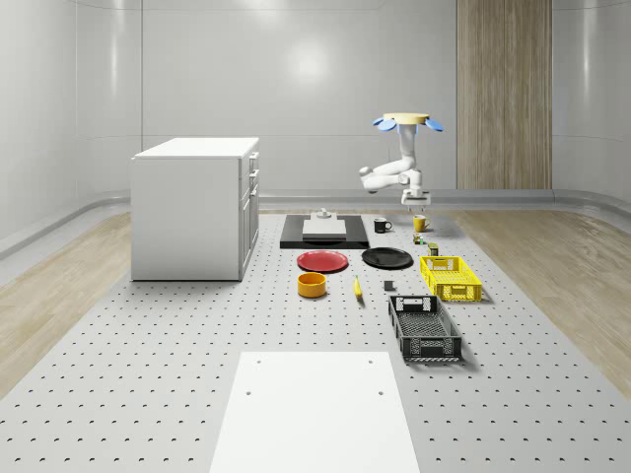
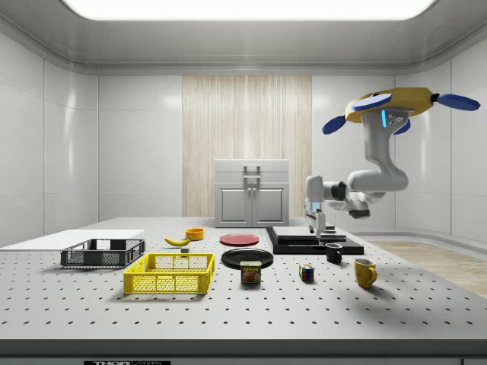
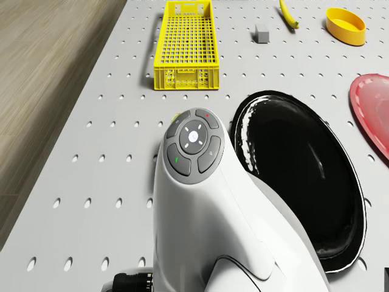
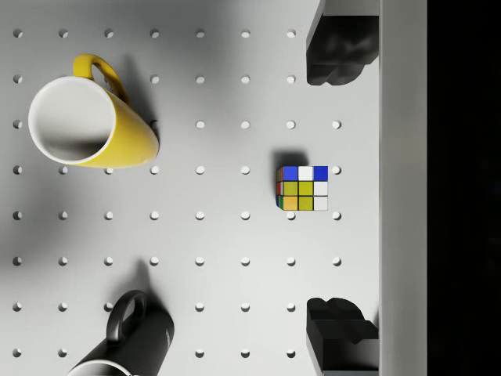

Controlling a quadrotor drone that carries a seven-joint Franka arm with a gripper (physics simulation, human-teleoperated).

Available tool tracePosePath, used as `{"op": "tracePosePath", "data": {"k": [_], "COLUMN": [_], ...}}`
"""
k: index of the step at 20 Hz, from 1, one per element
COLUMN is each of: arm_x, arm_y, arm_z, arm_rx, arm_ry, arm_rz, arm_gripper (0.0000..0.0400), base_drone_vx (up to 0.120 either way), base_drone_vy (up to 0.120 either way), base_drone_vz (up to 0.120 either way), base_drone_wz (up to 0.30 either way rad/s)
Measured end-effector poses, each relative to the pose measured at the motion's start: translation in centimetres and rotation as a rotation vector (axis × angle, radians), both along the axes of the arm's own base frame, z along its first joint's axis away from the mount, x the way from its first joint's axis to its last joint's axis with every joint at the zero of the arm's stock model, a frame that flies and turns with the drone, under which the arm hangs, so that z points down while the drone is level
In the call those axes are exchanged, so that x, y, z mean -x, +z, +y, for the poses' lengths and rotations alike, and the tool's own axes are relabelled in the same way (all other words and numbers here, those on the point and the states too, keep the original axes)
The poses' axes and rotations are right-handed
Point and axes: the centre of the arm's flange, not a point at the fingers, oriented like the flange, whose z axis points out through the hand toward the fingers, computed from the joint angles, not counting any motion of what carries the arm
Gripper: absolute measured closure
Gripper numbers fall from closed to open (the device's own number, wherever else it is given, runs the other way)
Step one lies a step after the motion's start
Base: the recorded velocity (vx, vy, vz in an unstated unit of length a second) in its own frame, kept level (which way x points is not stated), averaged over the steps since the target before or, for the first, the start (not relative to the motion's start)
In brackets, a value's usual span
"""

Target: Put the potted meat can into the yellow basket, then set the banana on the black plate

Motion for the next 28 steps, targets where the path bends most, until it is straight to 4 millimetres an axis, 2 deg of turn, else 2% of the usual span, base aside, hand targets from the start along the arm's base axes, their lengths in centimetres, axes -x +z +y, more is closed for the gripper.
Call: {"op": "tracePosePath", "data": {"k": [5, 22, 28], "arm_x": [0.00, 0.00, 0.00], "arm_y": [0.00, 0.00, 0.00], "arm_z": [0.00, 0.00, 0.01], "arm_rx": [0.000, 0.000, 0.000], "arm_ry": [0.000, 0.000, 0.000], "arm_rz": [0.000, 0.000, 0.000], "arm_gripper": [0.0000, 0.0000, 0.0000], "base_drone_vx": [0.120, 0.120, 0.120], "base_drone_vy": [0.088, 0.000, 0.020], "base_drone_vz": [0.000, -0.120, -0.007], "base_drone_wz": [0.000, 0.000, 0.000]}}
